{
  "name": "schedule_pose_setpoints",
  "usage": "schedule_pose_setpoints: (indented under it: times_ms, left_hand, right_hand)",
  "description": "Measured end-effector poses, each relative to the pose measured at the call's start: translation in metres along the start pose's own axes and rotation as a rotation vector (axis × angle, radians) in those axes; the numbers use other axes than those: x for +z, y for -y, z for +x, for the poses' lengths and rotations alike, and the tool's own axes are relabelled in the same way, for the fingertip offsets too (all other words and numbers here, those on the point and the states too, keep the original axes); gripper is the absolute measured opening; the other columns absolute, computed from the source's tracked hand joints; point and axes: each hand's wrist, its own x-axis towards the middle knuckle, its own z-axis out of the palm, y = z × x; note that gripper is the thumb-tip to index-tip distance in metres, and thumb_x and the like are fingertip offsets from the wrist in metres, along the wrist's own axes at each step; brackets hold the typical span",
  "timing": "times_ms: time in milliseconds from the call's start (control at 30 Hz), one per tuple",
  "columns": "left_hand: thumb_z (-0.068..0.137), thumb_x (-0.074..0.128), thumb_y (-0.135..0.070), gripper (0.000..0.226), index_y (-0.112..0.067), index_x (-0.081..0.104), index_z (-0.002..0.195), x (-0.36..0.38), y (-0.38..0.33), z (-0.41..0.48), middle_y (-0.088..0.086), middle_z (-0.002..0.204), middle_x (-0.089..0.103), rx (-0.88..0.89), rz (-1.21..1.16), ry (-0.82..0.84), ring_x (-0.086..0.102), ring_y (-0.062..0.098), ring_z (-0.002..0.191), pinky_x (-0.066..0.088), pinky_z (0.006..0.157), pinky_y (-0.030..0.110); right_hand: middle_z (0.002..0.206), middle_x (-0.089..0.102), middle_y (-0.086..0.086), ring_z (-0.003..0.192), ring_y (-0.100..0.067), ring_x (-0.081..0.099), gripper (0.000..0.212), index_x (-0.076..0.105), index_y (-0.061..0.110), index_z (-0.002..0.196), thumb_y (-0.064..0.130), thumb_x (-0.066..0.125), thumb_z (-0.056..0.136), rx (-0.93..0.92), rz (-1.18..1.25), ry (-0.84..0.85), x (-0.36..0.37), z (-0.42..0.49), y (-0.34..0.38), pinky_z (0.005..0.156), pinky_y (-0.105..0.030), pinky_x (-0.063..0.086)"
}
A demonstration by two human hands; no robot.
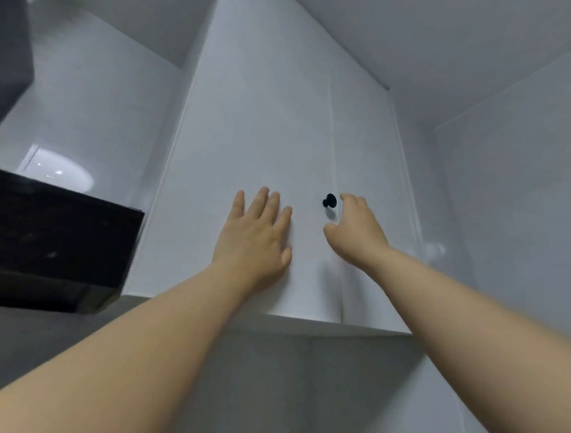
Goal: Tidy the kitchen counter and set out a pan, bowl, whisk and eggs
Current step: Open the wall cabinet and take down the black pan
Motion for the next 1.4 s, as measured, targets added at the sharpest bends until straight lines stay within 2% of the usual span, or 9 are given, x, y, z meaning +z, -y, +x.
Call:
schedule_pose_setpoints:
  times_ms: [133,233,333,433,600,867,1100,1267,1400]
  left_hand:
    - [0.095,0.027,-0.047,0.067,-0.016,0.007,0.151,0.003,-0.002,0.002,0.007,0.16,0.0,-0.013,0.04,-0.003,-0.006,0.025,0.147,-0.004,0.116,0.049]
    - [0.094,0.026,-0.049,0.068,-0.017,0.007,0.151,0.004,-0.003,0.002,0.006,0.16,-0.002,-0.018,0.071,0.014,-0.008,0.024,0.147,-0.005,0.116,0.049]
    - [0.093,0.027,-0.052,0.069,-0.018,0.008,0.151,0.003,-0.004,0.002,0.004,0.16,-0.002,-0.02,0.094,0.035,-0.008,0.024,0.147,-0.004,0.116,0.049]
    - [0.091,0.029,-0.057,0.073,-0.019,0.009,0.151,0.002,-0.004,0.003,0.004,0.16,-0.001,-0.026,0.114,0.054,-0.006,0.024,0.147,-0.002,0.116,0.05]
    - [0.085,0.033,-0.069,0.088,-0.018,0.005,0.151,-0.007,-0.011,-0.001,0.005,0.16,-0.005,-0.052,0.122,0.149,-0.009,0.024,0.146,-0.001,0.115,0.054]
    - [0.074,0.04,-0.081,0.109,-0.019,-0.006,0.151,-0.043,-0.033,-0.023,0.007,0.158,-0.016,-0.065,0.055,0.28,-0.019,0.026,0.144,0.004,0.11,0.065]
    - [0.069,0.047,-0.082,0.12,-0.017,-0.014,0.15,-0.087,-0.046,-0.043,0.006,0.156,-0.024,-0.103,-0.166,0.324,-0.023,0.027,0.143,0.007,0.112,0.063]
    - [0.083,0.063,-0.044,0.108,-0.019,-0.019,0.148,-0.109,-0.052,-0.068,0.004,0.156,-0.023,-0.139,-0.112,0.301,-0.014,0.031,0.145,0.025,0.111,0.052]
    - [0.087,0.042,0.004,0.088,-0.014,-0.019,0.148,-0.125,-0.052,-0.078,0.006,0.158,-0.018,-0.229,-0.17,0.195,-0.003,0.033,0.146,0.044,0.099,0.039]
  right_hand:
    - [0.148,0.028,-0.007,0.128,-0.027,0.039,0.055,0.031,0.01,0.142,0.01,0.043,0.088,-0.031,0.104,0.046,0.011,0.033,-0.015,0.096,-0.031,0.036]
    - [0.129,0.041,-0.01,0.106,-0.031,0.05,0.036,0.047,0.009,0.12,0.008,0.043,0.085,-0.05,0.185,0.053,0.022,0.048,-0.022,0.082,-0.031,0.042]
    - [0.125,0.043,-0.006,0.104,-0.028,0.052,0.039,0.05,0.016,0.123,0.011,0.047,0.084,-0.027,0.284,0.043,0.026,0.061,-0.021,0.088,-0.033,0.044]
    - [0.11,0.058,-0.006,0.089,-0.024,0.055,0.022,0.056,0.015,0.104,0.015,0.05,0.083,-0.006,0.343,0.002,0.025,0.073,-0.021,0.085,-0.036,0.046]
    - [0.097,0.061,-0.005,0.086,-0.025,0.054,0.014,0.058,0.013,0.092,0.022,0.051,0.084,0.002,0.288,-0.016,0.016,0.079,-0.019,0.068,-0.029,0.04]
    - [0.1,0.064,-0.007,0.082,-0.024,0.05,0.016,0.062,0.011,0.095,0.017,0.051,0.084,0.023,0.265,-0.111,-0.031,0.059,-0.009,0.068,-0.026,0.035]
    - [0.096,0.063,-0.008,0.078,-0.028,0.05,0.019,0.063,0.011,0.096,0.017,0.052,0.082,0.008,0.086,-0.175,-0.099,0.034,0.019,0.065,-0.028,0.036]
    - [0.102,0.065,-0.008,0.084,-0.03,0.056,0.02,0.063,0.013,0.097,0.016,0.052,0.081,-0.021,-0.027,-0.243,-0.135,0.015,0.05,0.066,-0.028,0.035]
    - [0.11,0.065,-0.012,0.101,-0.033,0.06,0.021,0.061,0.011,0.104,0.012,0.049,0.087,-0.092,-0.143,-0.295,-0.167,-0.005,0.089,0.069,-0.028,0.036]
